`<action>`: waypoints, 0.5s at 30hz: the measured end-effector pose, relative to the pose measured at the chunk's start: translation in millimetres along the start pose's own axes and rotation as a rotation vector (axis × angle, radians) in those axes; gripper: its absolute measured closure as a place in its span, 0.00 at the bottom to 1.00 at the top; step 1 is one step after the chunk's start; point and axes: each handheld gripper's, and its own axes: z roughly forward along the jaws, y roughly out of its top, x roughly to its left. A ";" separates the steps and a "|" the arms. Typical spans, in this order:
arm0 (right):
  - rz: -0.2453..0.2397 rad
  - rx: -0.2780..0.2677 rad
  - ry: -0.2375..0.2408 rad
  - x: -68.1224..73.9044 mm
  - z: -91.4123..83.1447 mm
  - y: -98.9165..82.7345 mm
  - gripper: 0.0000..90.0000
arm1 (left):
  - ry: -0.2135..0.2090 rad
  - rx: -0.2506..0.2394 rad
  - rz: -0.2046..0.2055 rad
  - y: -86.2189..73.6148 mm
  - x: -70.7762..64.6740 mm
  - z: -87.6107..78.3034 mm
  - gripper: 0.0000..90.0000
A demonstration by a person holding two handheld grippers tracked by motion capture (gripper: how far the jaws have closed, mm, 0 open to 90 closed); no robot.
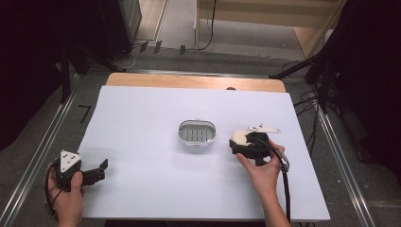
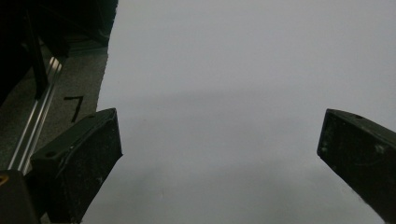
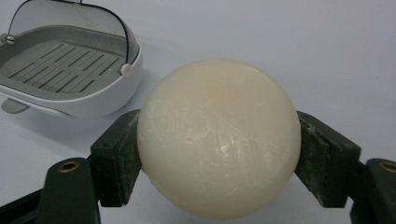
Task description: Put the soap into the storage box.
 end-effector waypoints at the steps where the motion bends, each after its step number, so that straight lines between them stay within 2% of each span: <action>1: -0.003 -0.002 0.005 0.9 0.7 1.0 0.27 | 0.000 0.000 0.001 0.0 0.0 0.1 0.00; 15: -0.019 -0.007 0.029 17.7 6.7 14.3 0.27 | 0.000 0.002 0.001 0.0 0.0 0.2 0.00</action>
